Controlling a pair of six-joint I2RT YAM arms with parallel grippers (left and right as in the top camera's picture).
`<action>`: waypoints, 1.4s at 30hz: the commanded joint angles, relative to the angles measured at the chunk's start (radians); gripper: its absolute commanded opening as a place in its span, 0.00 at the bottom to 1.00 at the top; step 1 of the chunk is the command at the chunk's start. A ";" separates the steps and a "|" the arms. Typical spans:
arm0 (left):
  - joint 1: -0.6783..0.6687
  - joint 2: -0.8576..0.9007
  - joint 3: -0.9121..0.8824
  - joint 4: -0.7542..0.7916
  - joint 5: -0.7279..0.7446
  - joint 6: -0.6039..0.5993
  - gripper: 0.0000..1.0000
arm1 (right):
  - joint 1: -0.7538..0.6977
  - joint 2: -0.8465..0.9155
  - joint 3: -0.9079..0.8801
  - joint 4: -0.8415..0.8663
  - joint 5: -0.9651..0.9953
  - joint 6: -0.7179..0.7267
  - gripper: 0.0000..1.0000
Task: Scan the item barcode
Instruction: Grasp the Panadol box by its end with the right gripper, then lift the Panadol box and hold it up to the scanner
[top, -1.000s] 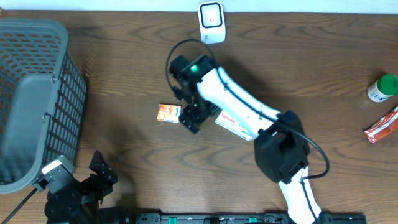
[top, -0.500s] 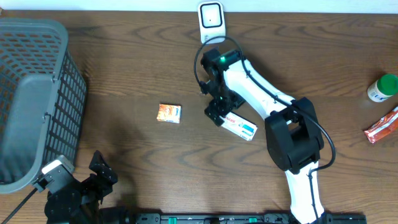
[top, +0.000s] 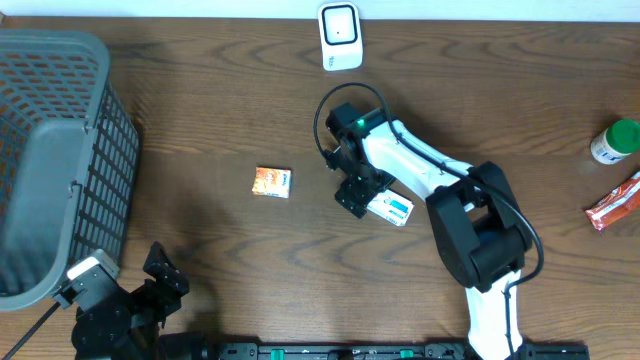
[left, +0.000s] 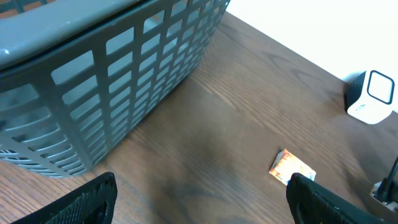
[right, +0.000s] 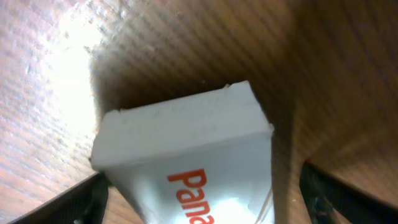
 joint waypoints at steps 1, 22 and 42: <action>0.004 -0.001 0.000 -0.002 -0.009 -0.008 0.87 | 0.002 0.085 -0.108 0.052 -0.025 -0.002 0.61; 0.004 -0.001 0.000 -0.002 -0.009 -0.008 0.87 | 0.005 0.084 0.267 -0.280 -0.494 0.002 0.42; 0.004 -0.001 0.000 -0.002 -0.009 -0.008 0.87 | -0.006 0.084 0.507 -0.479 -1.132 -0.107 0.40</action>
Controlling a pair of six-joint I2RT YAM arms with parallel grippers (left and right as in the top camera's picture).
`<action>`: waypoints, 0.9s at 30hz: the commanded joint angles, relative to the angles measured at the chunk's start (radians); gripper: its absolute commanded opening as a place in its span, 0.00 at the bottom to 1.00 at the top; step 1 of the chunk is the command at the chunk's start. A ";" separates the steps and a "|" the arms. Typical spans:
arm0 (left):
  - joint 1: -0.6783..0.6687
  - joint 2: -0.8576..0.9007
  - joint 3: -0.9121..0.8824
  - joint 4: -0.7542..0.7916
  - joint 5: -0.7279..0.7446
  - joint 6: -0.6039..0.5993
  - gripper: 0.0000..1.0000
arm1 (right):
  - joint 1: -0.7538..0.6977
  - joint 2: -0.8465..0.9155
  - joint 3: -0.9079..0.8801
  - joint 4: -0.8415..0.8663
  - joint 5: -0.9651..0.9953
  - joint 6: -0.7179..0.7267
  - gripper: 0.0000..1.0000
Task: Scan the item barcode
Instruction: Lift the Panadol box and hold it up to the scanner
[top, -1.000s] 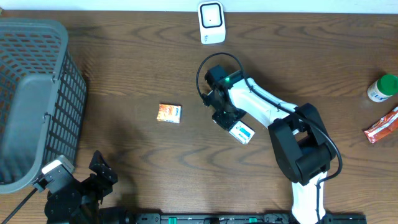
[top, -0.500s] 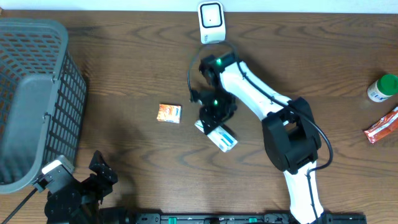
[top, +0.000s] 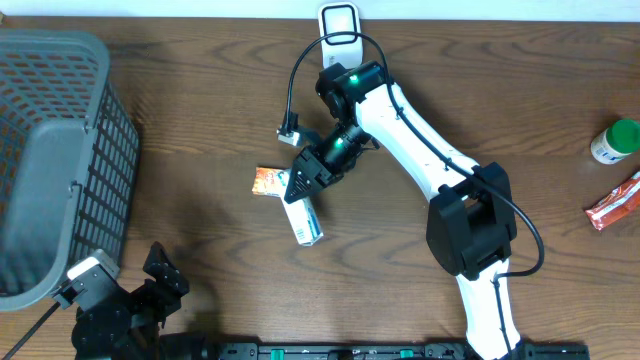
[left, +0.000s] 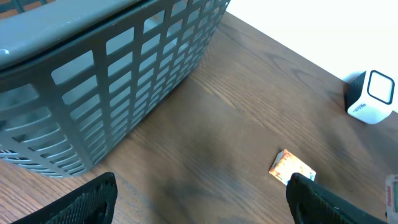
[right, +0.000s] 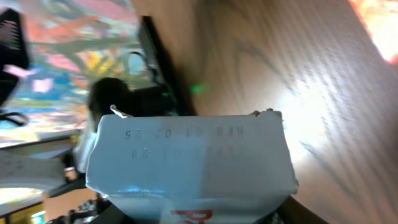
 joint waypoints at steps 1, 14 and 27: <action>0.004 -0.001 0.000 -0.002 -0.008 -0.009 0.87 | -0.005 -0.011 0.019 -0.003 -0.119 -0.025 0.40; 0.004 -0.001 0.000 -0.002 -0.008 -0.009 0.87 | -0.033 -0.011 0.019 0.119 -0.144 0.027 0.41; 0.004 -0.001 0.000 -0.002 -0.008 -0.009 0.88 | -0.093 -0.011 0.019 0.589 0.055 0.234 0.33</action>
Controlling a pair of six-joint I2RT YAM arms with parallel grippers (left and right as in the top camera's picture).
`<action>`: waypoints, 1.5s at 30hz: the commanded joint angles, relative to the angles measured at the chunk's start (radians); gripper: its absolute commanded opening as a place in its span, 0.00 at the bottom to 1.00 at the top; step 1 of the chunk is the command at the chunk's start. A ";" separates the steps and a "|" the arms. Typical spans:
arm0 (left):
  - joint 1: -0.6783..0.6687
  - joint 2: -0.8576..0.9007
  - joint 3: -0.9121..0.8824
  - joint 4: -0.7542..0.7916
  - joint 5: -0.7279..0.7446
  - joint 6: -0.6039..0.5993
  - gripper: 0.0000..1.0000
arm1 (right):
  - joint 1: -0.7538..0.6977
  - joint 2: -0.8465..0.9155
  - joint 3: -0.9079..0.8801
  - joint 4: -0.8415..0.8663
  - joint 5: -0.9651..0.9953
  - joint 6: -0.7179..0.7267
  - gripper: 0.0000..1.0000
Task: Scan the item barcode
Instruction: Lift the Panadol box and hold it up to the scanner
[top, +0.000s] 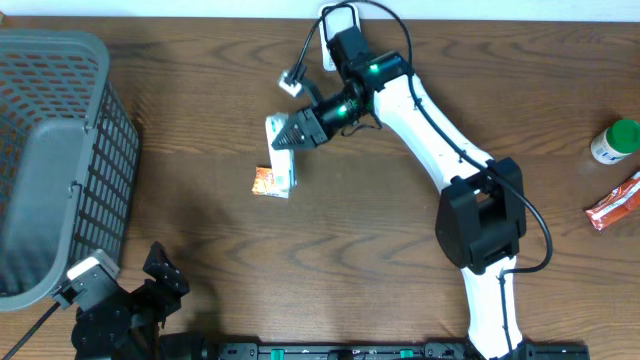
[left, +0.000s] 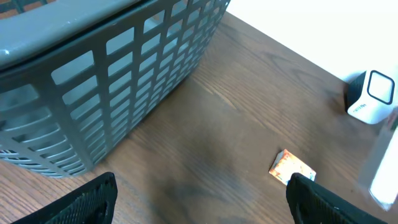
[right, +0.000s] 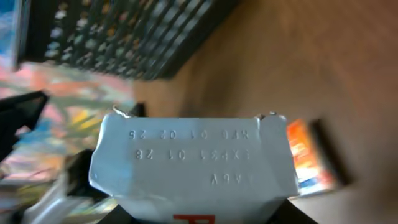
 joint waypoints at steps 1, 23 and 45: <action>0.004 -0.001 0.000 -0.002 -0.008 -0.009 0.87 | -0.015 -0.011 0.018 0.063 0.198 0.085 0.33; 0.004 -0.001 0.000 -0.002 -0.008 -0.009 0.87 | -0.024 -0.005 0.018 0.564 1.061 -0.203 0.31; 0.004 -0.001 0.000 -0.002 -0.008 -0.009 0.87 | 0.008 0.272 0.029 1.239 1.556 -0.960 0.31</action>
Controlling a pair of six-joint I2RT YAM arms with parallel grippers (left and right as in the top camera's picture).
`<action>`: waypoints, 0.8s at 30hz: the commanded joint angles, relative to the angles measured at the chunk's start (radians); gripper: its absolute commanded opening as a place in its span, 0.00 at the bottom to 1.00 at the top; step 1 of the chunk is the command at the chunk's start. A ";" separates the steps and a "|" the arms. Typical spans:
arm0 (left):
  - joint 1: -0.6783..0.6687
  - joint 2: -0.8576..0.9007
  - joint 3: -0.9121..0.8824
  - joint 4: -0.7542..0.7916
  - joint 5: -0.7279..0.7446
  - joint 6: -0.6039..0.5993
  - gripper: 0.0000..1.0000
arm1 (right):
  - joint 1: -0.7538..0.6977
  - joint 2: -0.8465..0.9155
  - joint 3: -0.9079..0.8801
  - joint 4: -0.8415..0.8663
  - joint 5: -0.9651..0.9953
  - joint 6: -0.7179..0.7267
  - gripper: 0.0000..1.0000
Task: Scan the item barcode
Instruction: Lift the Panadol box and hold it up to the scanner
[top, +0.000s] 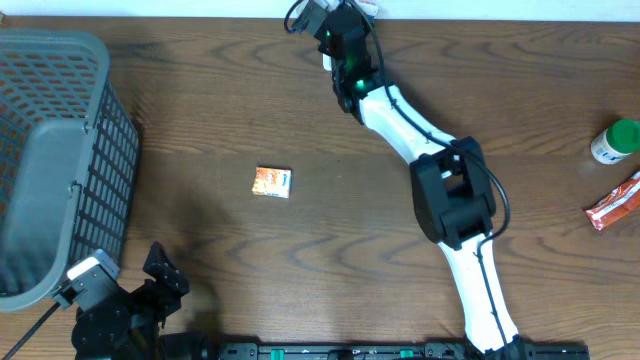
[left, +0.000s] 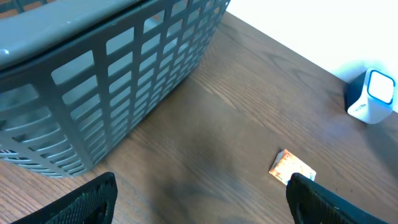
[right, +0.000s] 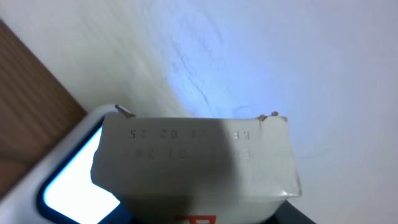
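Note:
My right gripper (top: 338, 15) is shut on a white box with red lettering (right: 196, 168) and holds it at the table's far edge. The box's end, with a printed date, fills the right wrist view. Just below and left of it shows the lit window of the white barcode scanner (right: 68, 180). In the overhead view the arm covers most of the scanner; in the left wrist view the scanner (left: 372, 96) stands at the far right. My left gripper (top: 160, 275) rests open at the near left edge, holding nothing.
A small orange box (top: 272, 182) lies mid-table. A grey mesh basket (top: 60, 160) fills the left side. A green-capped bottle (top: 618, 140) and a red packet (top: 612, 200) sit at the right edge. A white wall rises behind the scanner.
My right gripper, with the white box in it, was above the orange box left of the scanner. Now it is at the far edge, with the box right over the scanner. The left arm is unmoved.
The white box lay on the table's middle with my right gripper down on it. Then it hung in the gripper beside the orange box, then farther back and left of the scanner. Now it is held at the scanner's window.

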 joint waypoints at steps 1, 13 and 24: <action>0.004 -0.001 0.000 -0.002 -0.008 -0.008 0.87 | 0.021 0.048 0.028 0.050 0.093 -0.230 0.31; 0.004 -0.001 0.000 -0.002 -0.008 -0.008 0.87 | 0.068 0.080 0.042 0.057 0.069 -0.357 0.29; 0.004 -0.001 0.000 -0.002 -0.008 -0.008 0.87 | 0.067 0.076 0.042 0.033 0.243 -0.295 0.31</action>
